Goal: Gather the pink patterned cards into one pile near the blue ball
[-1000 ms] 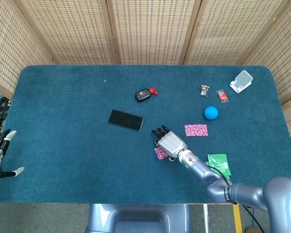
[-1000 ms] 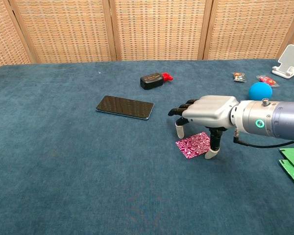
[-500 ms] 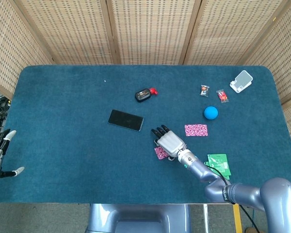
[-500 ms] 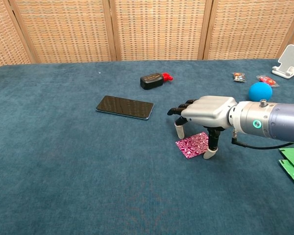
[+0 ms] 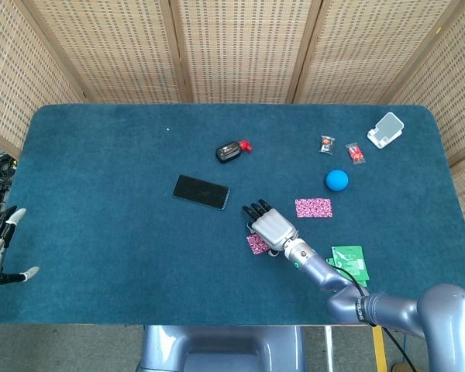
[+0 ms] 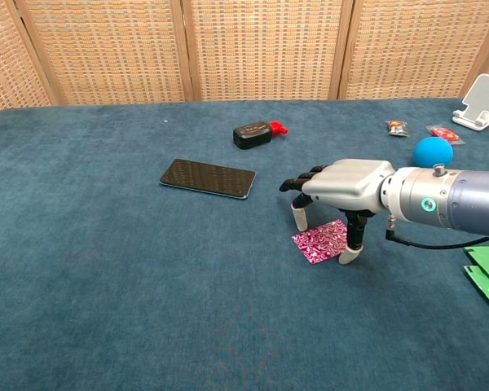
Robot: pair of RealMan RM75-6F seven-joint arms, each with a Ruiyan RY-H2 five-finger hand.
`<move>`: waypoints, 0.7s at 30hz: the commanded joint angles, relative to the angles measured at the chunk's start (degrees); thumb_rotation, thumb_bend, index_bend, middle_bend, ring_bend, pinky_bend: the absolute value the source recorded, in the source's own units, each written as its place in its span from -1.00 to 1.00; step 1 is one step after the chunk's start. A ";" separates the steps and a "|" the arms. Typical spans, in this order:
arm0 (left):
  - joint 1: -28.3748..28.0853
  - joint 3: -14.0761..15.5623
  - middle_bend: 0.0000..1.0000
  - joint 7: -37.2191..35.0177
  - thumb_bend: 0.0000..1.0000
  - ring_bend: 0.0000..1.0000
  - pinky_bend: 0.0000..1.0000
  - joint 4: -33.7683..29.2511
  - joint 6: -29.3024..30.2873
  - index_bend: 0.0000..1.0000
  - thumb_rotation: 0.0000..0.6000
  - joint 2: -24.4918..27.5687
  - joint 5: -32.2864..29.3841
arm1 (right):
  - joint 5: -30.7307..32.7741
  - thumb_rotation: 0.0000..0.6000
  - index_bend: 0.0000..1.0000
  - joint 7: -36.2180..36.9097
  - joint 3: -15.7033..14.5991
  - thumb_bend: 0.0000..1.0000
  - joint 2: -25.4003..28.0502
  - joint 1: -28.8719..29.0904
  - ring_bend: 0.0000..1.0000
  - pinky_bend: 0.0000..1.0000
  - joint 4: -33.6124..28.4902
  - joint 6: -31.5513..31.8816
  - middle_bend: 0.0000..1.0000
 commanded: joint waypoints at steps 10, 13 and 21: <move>0.12 0.07 -1.00 -0.27 -1.00 -1.00 -1.00 0.04 0.22 -1.00 1.00 0.06 0.34 | 0.39 1.00 0.15 -0.27 0.20 -0.15 0.31 -0.08 -1.00 -0.87 -0.65 0.30 -1.00; 0.13 0.08 -1.00 -0.31 -1.00 -1.00 -1.00 0.07 0.26 -1.00 1.00 0.05 0.40 | 0.47 1.00 0.15 -0.29 0.21 -0.15 0.21 -0.13 -1.00 -0.87 -0.54 0.37 -1.00; 0.09 0.05 -1.00 -0.36 -1.00 -1.00 -1.00 0.11 0.14 -1.00 1.00 0.05 0.32 | 0.79 1.00 0.15 -0.36 1.25 -0.16 1.65 0.07 -1.00 -0.87 -2.09 1.11 -1.00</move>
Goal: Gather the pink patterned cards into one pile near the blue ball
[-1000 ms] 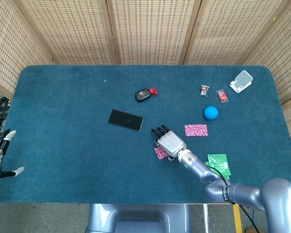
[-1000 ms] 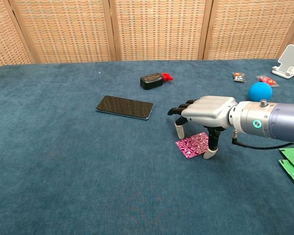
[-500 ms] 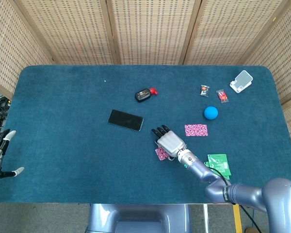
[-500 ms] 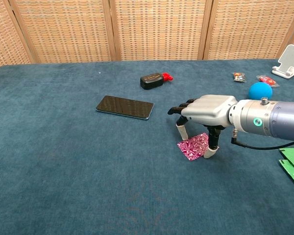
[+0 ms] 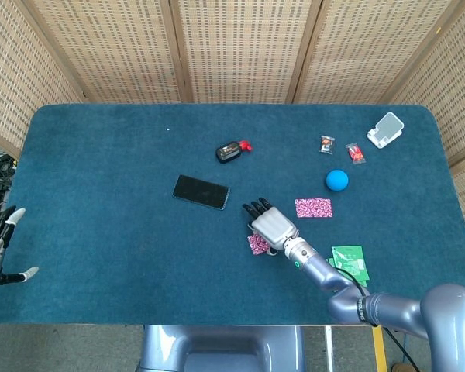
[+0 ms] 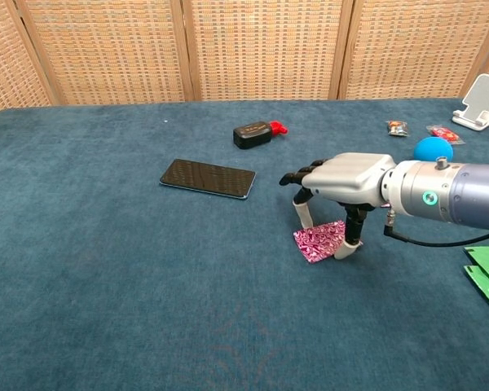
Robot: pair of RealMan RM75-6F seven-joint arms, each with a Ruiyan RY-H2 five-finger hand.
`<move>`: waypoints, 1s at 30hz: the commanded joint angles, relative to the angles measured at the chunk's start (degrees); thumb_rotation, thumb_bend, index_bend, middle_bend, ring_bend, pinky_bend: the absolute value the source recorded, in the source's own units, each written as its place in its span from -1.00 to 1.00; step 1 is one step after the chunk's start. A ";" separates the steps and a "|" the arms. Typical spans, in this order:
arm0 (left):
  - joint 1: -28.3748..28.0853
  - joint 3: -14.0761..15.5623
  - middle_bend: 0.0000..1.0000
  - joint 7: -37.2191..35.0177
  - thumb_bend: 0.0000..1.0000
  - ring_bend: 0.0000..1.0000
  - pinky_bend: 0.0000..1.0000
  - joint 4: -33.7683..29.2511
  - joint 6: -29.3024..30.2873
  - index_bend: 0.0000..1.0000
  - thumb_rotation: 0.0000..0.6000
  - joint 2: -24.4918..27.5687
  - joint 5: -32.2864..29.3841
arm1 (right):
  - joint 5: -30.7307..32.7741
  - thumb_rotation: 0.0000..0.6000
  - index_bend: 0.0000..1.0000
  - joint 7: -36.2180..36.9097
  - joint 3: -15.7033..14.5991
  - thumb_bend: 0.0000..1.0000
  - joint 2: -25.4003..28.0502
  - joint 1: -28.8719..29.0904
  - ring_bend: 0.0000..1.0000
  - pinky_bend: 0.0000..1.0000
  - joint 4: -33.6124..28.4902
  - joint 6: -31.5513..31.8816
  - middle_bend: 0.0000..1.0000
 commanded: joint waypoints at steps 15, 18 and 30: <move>-0.06 0.02 -1.00 0.04 -1.00 -1.00 -1.00 -0.02 -0.18 -1.00 1.00 -0.02 -0.08 | 8.41 1.00 0.15 0.61 4.68 -0.18 4.22 -0.52 -1.00 -0.85 2.04 1.93 -1.00; -0.10 -0.02 -1.00 0.19 -1.00 -1.00 -1.00 -0.07 -0.27 -1.00 1.00 -0.04 -0.24 | 11.91 1.00 0.14 0.88 5.41 -0.18 4.37 -0.96 -1.00 -0.85 5.11 1.58 -1.00; -0.38 -0.06 -1.00 1.45 -1.00 -1.00 -1.00 -0.31 -0.65 -1.00 1.00 -0.41 -0.73 | 18.06 1.00 0.14 -0.05 3.98 -0.18 4.03 -2.25 -1.00 -0.84 11.90 -1.28 -1.00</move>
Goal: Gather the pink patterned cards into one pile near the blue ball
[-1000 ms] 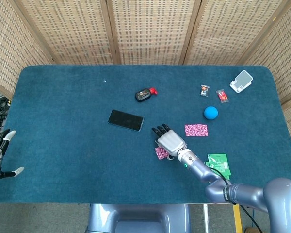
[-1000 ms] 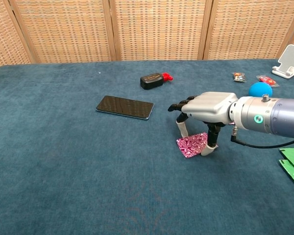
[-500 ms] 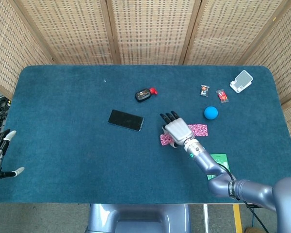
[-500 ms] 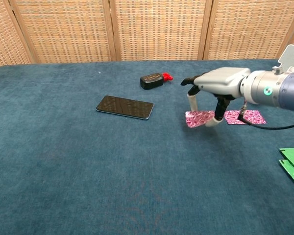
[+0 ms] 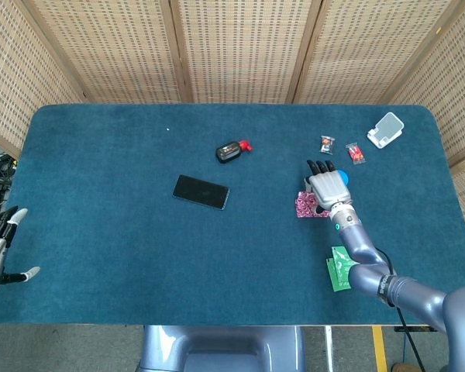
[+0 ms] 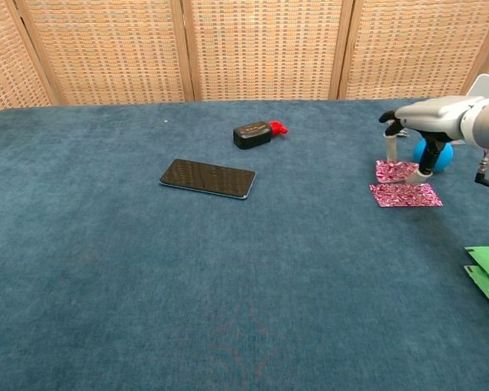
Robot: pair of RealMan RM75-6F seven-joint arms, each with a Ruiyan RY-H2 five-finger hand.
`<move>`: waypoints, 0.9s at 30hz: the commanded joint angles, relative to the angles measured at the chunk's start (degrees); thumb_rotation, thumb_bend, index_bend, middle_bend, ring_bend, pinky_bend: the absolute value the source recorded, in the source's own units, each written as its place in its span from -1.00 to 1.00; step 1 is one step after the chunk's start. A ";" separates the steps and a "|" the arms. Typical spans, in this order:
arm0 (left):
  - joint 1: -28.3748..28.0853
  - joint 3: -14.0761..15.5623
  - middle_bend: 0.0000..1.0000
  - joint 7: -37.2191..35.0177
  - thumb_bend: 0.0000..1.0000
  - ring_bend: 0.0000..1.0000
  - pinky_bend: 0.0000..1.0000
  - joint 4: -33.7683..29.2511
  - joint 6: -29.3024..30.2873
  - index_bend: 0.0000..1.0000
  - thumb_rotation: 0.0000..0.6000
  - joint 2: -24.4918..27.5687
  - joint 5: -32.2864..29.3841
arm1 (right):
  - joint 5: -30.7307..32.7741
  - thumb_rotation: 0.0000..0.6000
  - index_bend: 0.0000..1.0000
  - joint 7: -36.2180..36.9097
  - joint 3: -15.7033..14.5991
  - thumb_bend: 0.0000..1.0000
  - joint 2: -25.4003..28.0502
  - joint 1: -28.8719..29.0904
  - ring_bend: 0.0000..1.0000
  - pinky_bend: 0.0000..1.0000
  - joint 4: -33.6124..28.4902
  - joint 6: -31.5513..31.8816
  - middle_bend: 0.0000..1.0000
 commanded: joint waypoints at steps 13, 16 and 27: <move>0.02 0.01 -1.00 0.28 -1.00 -1.00 -1.00 -0.24 0.13 -1.00 1.00 -0.01 -0.08 | -0.21 1.00 0.11 -0.81 -1.06 -0.19 -0.92 -0.37 -1.00 -0.82 0.15 0.14 -1.00; 0.08 0.02 -1.00 0.01 -1.00 -1.00 -1.00 -0.11 0.19 -1.00 1.00 0.04 -0.04 | -0.09 1.00 0.11 -1.12 -1.54 -0.19 -1.28 -0.50 -1.00 -0.82 0.68 -0.24 -1.00; 0.05 0.02 -1.00 -0.11 -1.00 -1.00 -1.00 -0.08 0.09 -1.00 1.00 0.08 -0.05 | 0.29 1.00 0.07 -1.47 -1.64 -0.20 -2.38 -0.39 -1.00 -0.81 2.16 -0.63 -1.00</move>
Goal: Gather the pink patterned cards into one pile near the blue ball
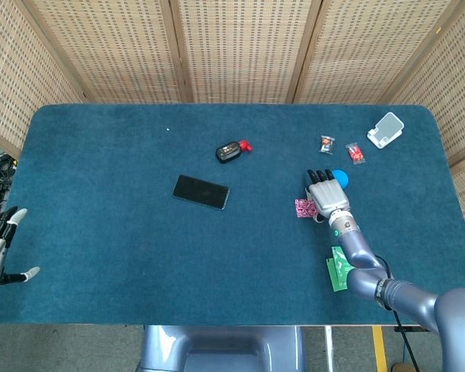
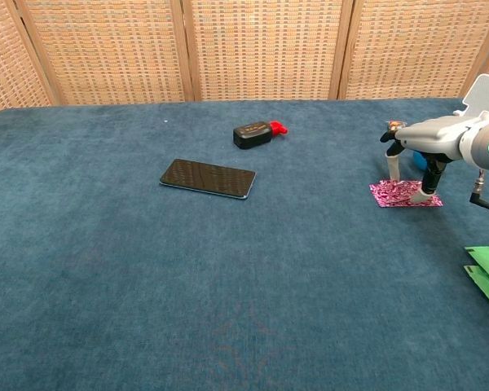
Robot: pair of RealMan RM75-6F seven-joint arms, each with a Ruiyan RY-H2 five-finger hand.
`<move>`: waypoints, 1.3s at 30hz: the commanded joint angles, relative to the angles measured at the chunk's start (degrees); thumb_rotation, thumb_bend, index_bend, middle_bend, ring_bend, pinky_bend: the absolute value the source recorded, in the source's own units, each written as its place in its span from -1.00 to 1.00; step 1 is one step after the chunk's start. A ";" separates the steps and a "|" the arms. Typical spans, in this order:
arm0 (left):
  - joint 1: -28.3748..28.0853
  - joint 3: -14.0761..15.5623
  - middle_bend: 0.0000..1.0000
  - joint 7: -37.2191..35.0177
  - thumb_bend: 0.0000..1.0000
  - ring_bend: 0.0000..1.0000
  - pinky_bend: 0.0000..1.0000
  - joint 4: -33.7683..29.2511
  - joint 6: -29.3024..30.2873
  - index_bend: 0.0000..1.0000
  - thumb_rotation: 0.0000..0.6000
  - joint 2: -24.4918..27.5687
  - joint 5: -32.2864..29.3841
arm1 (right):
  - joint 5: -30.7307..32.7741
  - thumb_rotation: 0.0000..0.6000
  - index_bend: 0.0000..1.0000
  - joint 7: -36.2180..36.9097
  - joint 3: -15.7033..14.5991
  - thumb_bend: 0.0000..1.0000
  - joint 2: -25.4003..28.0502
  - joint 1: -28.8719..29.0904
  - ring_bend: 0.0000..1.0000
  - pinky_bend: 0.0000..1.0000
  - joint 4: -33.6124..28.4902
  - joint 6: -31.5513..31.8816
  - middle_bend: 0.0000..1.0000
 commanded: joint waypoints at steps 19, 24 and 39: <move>0.05 0.03 -1.00 -0.25 -1.00 -1.00 -1.00 -0.16 0.09 -1.00 1.00 0.16 0.13 | 1.85 1.00 -0.13 -2.26 0.31 -0.38 0.04 0.07 -1.00 -0.81 0.13 0.67 -1.00; 0.08 0.05 -1.00 -0.37 -1.00 -1.00 -1.00 -0.15 0.11 -1.00 1.00 0.22 0.19 | 2.30 1.00 -0.14 -2.71 0.40 -0.40 0.17 0.13 -1.00 -0.81 -0.37 0.92 -1.00; 0.10 0.05 -1.00 -0.31 -1.00 -1.00 -1.00 -0.18 0.26 -1.00 1.00 0.18 0.35 | 1.89 1.00 -0.14 -2.67 0.50 -0.42 0.43 -0.01 -1.00 -0.81 -1.16 1.63 -1.00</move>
